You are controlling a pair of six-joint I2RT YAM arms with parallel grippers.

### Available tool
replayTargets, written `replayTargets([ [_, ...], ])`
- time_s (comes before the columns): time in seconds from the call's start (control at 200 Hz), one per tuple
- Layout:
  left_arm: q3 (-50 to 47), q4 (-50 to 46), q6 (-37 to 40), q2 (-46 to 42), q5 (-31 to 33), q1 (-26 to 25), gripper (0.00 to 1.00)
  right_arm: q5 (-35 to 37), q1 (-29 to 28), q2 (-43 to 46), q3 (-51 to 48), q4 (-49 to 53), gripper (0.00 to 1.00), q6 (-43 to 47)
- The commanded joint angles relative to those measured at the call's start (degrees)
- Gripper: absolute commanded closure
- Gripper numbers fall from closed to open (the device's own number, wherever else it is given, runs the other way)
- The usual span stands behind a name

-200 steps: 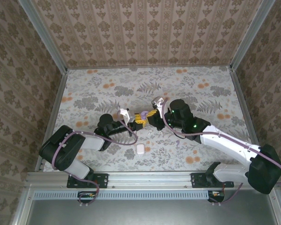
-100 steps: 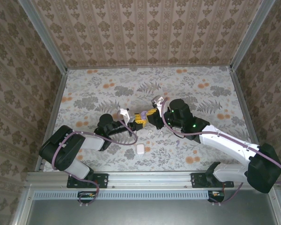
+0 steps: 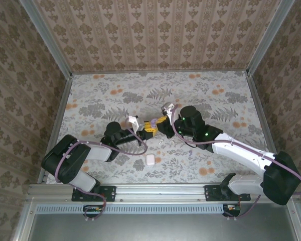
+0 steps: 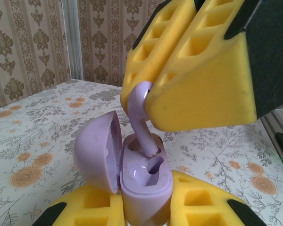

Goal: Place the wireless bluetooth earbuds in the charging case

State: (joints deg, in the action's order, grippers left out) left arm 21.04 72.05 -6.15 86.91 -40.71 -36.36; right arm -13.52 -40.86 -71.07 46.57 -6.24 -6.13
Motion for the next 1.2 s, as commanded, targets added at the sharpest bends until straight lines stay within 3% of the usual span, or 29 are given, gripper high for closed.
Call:
replayTargets([
  [0.0, 1.77, 2.05, -1.23, -1.94, -0.19, -0.38, 0.89, 1.42, -0.67, -0.91, 1.50, 1.77, 0.85, 1.08],
  [0.685, 1.73, 2.05, -1.14, -2.50, 1.18, -0.20, 0.90, 7.02, -3.08, -1.27, 3.36, 10.62, 0.85, 6.13],
  [1.195, 2.13, 2.10, -1.97, -2.41, 1.50, -0.19, 0.90, 5.76, -3.21, -1.75, 3.86, 8.28, 0.74, 5.25],
])
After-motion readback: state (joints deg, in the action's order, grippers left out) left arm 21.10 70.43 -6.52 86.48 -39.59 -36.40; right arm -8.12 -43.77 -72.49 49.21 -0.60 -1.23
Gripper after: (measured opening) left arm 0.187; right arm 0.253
